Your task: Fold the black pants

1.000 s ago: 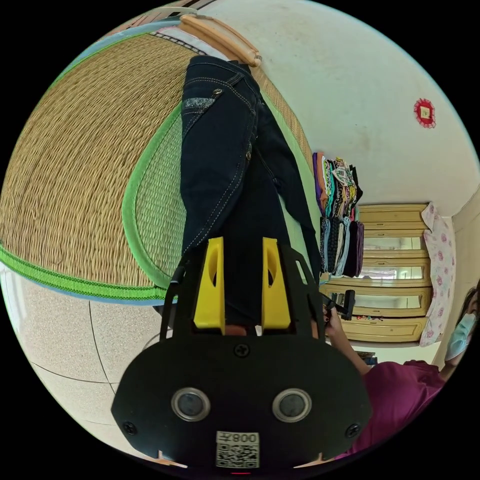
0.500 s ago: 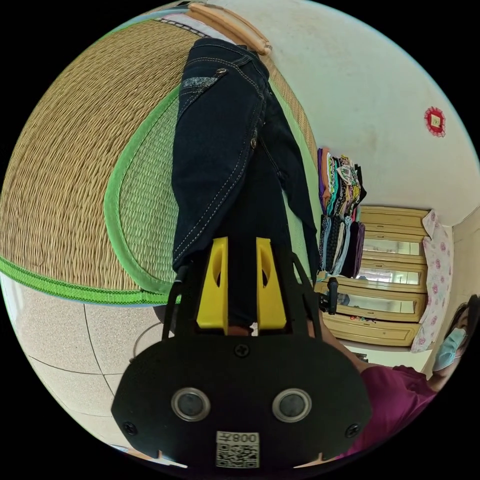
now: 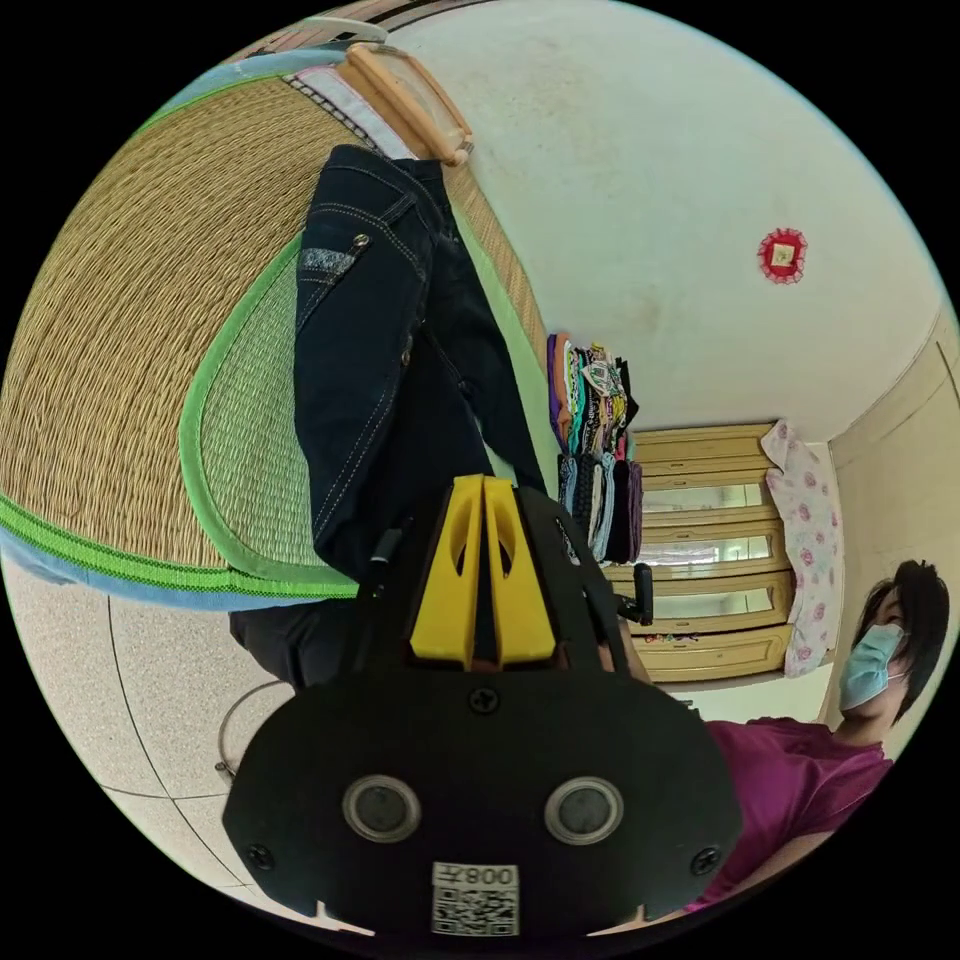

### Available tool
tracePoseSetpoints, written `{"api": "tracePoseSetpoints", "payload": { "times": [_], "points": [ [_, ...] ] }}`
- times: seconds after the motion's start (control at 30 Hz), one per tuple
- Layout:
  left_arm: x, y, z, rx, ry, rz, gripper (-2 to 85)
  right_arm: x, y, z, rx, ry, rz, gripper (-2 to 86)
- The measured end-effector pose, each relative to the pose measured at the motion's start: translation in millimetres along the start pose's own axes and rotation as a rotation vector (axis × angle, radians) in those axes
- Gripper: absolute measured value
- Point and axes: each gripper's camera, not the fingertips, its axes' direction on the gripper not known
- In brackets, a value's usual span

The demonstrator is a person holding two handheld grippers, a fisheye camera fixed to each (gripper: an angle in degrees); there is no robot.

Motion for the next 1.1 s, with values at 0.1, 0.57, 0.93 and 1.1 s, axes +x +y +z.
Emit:
{"api": "tracePoseSetpoints", "payload": {
  "times": [0.1,0.57,0.93,1.1],
  "points": [
    [10.0,10.0,7.6,0.012,0.028,0.037,0.1,-1.5,13.5,-69.0,0.090,0.186,-0.012,-0.6],
    [95.5,13.0,199.3,-0.250,-0.178,0.325,6.6,114.7,58.9,24.5,0.066,0.239,0.342,6.9],
    [143.5,-49.6,410.2,-0.236,-0.607,0.425,2.5,187.5,17.4,109.4,0.166,0.350,0.420,2.0],
    [156.5,-64.1,483.1,-0.225,-0.712,0.484,0.4,208.7,-27.4,126.0,0.212,0.385,0.351,0.2]
  ]
}}
